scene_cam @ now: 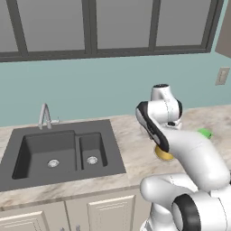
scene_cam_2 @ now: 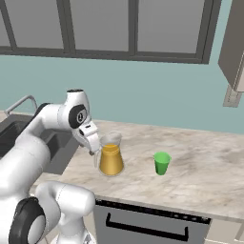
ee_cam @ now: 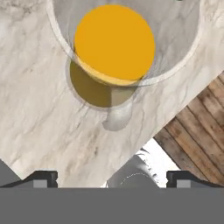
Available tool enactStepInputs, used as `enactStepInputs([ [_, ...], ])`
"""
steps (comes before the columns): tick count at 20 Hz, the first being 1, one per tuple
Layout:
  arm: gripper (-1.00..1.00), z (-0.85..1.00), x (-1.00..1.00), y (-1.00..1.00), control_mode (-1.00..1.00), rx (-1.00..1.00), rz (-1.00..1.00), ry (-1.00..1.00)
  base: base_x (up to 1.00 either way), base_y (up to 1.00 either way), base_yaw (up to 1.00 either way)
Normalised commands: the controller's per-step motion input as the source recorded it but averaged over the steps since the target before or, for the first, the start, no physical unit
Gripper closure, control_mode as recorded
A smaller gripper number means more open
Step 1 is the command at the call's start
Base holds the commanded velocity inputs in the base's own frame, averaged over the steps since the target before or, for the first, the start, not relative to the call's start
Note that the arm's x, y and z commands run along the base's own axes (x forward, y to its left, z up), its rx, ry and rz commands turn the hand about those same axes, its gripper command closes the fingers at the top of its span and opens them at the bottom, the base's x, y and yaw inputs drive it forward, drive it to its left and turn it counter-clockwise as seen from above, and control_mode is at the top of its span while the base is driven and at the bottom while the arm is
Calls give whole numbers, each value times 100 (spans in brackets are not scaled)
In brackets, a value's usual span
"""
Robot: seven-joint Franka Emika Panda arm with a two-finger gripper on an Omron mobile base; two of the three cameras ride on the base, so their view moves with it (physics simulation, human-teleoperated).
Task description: Place the pitcher and cup on the dining counter for serving.
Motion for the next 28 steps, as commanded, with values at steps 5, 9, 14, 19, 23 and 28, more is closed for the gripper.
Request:
enactStepInputs([
  [5,-100,-34,17,-18,-100,0,-29,9,0,0,0],
  [9,-100,-7,22,-17,-100,0,-9,0,0,0,0],
  [14,-100,-6,22,-26,-100,0,0,0,0,0,0],
  [19,-100,-9,14,-28,-100,-2,0,0,0,0,0],
  [23,-100,-12,14,-17,-100,-3,0,0,0,0,0],
  [28,100,-40,9,-1,-100,-6,0,0,0,0,0],
])
